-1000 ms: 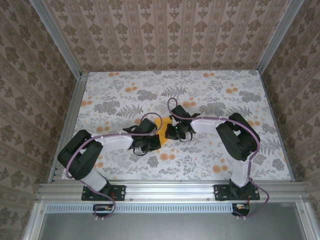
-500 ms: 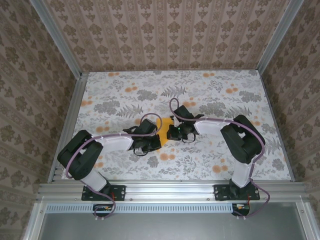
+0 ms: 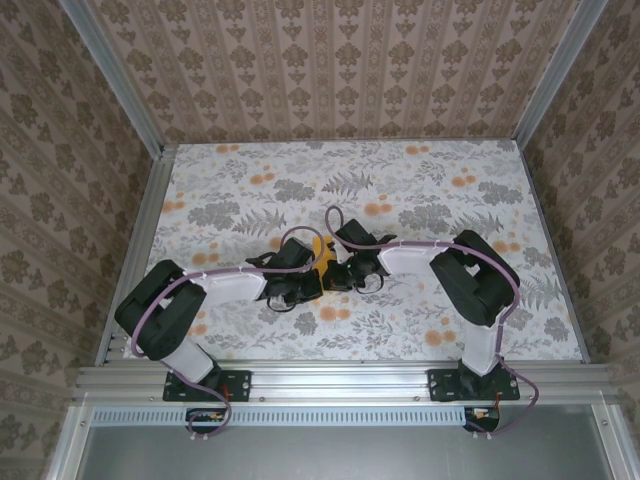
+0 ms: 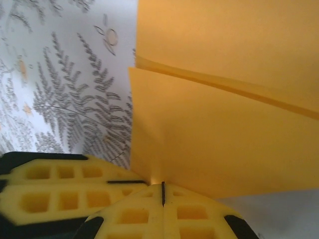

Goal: Fold a paper plane with a square sheet of paper (pick it up from the middle)
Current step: Fold the triangle third at the center of the table.

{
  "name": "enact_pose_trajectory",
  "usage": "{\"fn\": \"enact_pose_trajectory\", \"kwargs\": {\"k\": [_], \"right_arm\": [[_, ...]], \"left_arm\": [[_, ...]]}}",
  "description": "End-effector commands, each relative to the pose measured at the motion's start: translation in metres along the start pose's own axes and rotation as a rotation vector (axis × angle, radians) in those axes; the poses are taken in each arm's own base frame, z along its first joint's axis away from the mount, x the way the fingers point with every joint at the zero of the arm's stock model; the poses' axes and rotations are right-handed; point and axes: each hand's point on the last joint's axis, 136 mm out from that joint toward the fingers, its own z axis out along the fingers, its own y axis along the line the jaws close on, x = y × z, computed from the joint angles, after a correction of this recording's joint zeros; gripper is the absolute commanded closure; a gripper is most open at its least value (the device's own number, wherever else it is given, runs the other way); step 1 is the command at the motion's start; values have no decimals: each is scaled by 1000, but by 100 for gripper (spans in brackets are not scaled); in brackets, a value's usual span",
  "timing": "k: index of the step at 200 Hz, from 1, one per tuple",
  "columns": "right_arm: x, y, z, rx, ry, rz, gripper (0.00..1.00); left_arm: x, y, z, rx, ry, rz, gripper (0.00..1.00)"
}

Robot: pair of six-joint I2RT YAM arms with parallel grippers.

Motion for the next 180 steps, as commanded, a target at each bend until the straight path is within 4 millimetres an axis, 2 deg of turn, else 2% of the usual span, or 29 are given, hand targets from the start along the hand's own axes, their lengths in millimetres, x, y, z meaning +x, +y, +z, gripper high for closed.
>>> {"fn": "enact_pose_trajectory", "kwargs": {"k": [1, 28, 49, 110, 149, 180], "right_arm": [[1, -1, 7, 5, 23, 15, 97], [1, -16, 10, 64, 22, 35, 97], [-6, -28, 7, 90, 0, 71, 97], [-39, -51, -13, 101, -85, 139, 97], [-51, -71, -24, 135, -115, 163, 97], [-62, -83, -40, 154, -155, 178, 96]], "left_arm": [[25, 35, 8, -118, 70, -35, 100], [27, 38, 7, -126, 75, -38, 100], [30, 42, 6, -139, 85, -40, 100], [42, 59, 4, -179, 112, -51, 100], [43, 59, 3, -180, 117, -44, 100], [41, 55, 1, -177, 117, -29, 100]]}}
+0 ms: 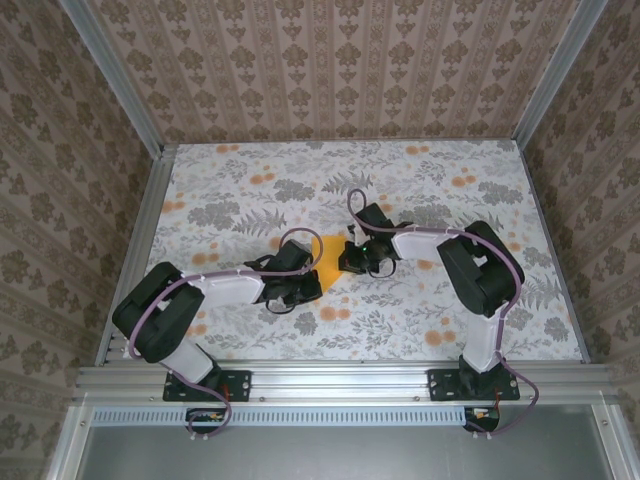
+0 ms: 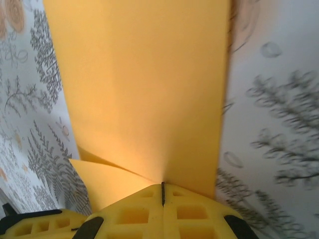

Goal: Fold a paper plane with a square sheet of paper (pick it up from the middle)
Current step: Fold the triangle third at the center of the table.

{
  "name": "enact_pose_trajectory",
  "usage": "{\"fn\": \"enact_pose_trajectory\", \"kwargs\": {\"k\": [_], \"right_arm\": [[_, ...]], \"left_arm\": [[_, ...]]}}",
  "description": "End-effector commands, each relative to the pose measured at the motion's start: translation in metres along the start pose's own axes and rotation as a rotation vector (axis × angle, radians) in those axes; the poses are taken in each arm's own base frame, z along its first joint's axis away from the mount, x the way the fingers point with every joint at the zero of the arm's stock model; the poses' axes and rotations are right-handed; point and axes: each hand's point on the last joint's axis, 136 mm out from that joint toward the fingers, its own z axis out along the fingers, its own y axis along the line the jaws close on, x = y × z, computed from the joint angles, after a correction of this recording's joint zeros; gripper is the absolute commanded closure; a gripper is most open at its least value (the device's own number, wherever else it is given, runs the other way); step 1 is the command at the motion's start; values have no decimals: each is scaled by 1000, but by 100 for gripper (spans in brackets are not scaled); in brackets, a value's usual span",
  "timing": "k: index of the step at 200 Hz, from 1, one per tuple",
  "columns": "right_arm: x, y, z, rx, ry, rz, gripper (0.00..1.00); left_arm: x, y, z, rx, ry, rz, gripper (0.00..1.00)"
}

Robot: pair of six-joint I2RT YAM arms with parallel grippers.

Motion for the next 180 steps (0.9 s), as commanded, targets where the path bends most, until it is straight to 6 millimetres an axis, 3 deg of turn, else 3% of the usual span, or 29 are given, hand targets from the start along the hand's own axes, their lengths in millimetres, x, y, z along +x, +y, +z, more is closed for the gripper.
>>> {"fn": "enact_pose_trajectory", "kwargs": {"k": [1, 25, 44, 77, 94, 143, 180], "right_arm": [[-16, -32, -10, 115, -51, 35, 96], [-24, -25, -27, 99, -94, 26, 94], [-24, -12, -43, 56, -128, 4, 89], [-15, -1, -62, 2, -161, -9, 70], [-8, 0, -65, -28, -166, 2, 61], [5, 3, -61, -118, -172, 38, 40], [6, 6, -56, -155, -176, 54, 31]], "left_arm": [[38, 52, 1, -192, 128, -31, 100], [31, 41, -3, -168, 113, -3, 100], [18, 20, -9, -119, 82, 42, 97], [-10, -23, -26, -12, 6, 123, 85], [-22, -35, -31, 12, -34, 137, 81], [-41, -28, -24, -15, -79, 106, 77], [-45, -20, -13, -37, -74, 73, 79]]}}
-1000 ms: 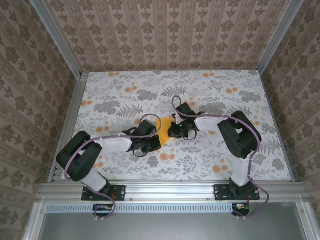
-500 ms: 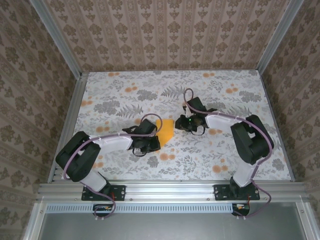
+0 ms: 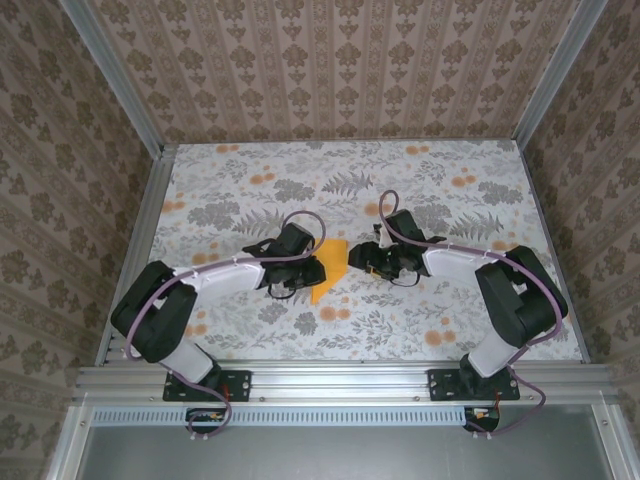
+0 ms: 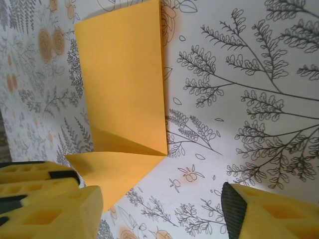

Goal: Fold a paper plane with a square sheet of paper (pick it up from the middle)
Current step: Fold the triangle third at the center of the table, then fourth fold the wing at the center of the table.

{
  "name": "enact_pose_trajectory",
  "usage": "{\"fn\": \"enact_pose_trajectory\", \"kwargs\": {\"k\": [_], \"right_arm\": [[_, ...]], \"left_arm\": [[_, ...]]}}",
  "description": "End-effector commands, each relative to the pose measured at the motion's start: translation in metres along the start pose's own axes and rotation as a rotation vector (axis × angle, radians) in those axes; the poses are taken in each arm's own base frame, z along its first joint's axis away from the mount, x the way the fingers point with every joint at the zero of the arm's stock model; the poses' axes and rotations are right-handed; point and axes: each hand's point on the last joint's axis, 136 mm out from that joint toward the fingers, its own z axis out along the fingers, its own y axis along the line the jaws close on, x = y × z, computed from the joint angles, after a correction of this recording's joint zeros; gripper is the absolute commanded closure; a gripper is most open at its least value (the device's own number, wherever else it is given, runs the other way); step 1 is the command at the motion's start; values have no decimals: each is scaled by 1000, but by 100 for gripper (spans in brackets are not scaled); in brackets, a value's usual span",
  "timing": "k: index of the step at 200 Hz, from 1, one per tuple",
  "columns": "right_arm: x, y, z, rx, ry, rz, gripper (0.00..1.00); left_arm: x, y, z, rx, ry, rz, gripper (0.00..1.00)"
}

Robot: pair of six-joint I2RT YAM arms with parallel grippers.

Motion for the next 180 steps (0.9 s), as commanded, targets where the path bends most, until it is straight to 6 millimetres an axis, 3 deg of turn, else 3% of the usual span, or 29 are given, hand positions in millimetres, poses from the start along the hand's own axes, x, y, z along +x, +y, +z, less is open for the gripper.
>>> {"fn": "enact_pose_trajectory", "kwargs": {"k": [1, 88, 180], "right_arm": [[-4, 17, -1, -75, -22, -3, 31], [7, 22, 17, -114, 22, 93, 26], [19, 24, 38, -100, 89, 162, 41]], "left_arm": [[-8, 4, 7, -23, -11, -6, 79], [11, 47, 27, -135, 72, -97, 88], [18, 60, 30, -163, 85, -149, 89]]}}
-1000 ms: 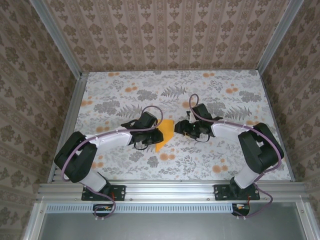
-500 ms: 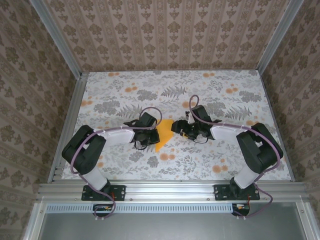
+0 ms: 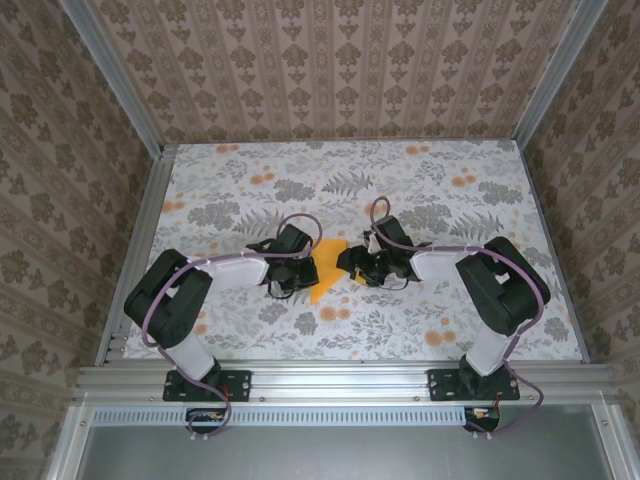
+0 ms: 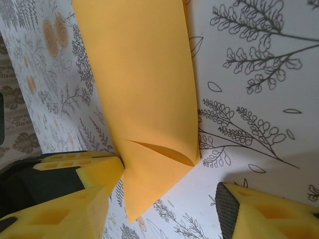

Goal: Fold a paper plane with a square sheet of paper (pick it up from the middle)
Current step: Fourth fold the wing at the center of the table.

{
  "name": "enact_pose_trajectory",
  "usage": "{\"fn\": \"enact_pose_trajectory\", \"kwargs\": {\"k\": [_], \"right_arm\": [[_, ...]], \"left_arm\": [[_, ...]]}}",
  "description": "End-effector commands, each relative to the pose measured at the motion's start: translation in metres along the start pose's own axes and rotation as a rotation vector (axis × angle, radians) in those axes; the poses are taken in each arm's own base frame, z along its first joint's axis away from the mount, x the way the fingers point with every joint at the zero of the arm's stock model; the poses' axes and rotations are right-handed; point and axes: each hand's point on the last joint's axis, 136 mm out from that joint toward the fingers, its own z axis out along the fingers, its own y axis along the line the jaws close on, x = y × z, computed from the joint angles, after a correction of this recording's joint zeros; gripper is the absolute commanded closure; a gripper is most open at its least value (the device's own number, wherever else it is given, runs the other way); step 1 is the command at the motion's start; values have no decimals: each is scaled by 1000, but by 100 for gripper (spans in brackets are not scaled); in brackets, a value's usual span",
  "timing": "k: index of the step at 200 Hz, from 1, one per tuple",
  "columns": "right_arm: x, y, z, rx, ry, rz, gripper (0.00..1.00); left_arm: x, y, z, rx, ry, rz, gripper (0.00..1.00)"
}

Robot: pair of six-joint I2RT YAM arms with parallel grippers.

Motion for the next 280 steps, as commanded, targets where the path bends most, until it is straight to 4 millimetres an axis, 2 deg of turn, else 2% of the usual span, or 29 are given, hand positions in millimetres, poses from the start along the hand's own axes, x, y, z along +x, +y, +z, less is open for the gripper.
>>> {"fn": "enact_pose_trajectory", "kwargs": {"k": [1, 61, 161, 193, 215, 252, 280], "right_arm": [[3, 6, 6, -15, 29, 27, 41], [0, 11, 10, -32, 31, 35, 54], [-4, 14, 15, -37, 31, 46, 57], [-8, 9, 11, -2, -1, 48, 57], [-10, 12, 10, -6, -5, 40, 57], [-8, 23, 15, -56, 19, 38, 66], [-4, 23, 20, -56, 39, 33, 69]], "left_arm": [[15, 31, 12, -92, 44, -49, 89], [15, 30, 13, -83, 50, -49, 90], [16, 27, 14, -66, 58, -44, 90], [17, 28, 14, -67, 59, -44, 90], [17, 26, 14, -63, 61, -41, 90], [16, 25, 14, -58, 61, -35, 90], [16, 25, 14, -56, 63, -32, 90]]}}
